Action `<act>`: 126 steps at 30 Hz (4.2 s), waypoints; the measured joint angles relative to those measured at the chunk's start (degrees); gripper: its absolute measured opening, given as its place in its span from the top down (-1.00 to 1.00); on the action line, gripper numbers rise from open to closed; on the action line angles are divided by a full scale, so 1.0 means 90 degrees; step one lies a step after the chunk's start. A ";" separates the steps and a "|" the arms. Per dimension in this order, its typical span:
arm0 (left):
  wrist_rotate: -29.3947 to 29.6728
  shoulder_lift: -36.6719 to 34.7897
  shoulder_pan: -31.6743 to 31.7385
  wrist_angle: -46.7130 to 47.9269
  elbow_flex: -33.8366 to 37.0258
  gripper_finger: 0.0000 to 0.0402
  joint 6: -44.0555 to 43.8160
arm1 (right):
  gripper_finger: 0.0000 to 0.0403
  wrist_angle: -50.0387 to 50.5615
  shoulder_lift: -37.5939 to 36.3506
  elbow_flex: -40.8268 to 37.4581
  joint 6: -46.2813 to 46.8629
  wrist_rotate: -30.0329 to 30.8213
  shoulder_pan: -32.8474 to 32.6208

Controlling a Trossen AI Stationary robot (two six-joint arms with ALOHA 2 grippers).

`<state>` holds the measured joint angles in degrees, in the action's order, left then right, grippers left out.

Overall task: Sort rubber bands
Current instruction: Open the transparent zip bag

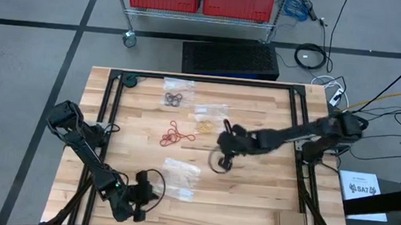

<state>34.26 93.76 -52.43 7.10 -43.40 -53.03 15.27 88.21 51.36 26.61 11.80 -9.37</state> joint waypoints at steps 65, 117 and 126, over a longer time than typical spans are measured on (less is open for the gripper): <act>0.1372 -0.1190 -0.1283 0.1668 0.0333 0.99 0.0266 | 0.55 0.3295 0.7165 0.9177 0.0186 0.2154 -0.1866; 0.0624 -0.0457 0.1052 -0.3963 0.0292 0.17 0.5063 | 1.00 0.6137 0.4805 0.8565 -0.0127 0.3170 -0.2972; 0.0532 -0.0328 0.1123 -0.3878 0.0077 0.48 0.5462 | 1.00 0.5768 0.4805 0.8565 -0.0377 0.3200 -0.2952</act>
<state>39.05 90.80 -42.33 -27.80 -42.70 -3.87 67.18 131.46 128.44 23.22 40.60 -35.94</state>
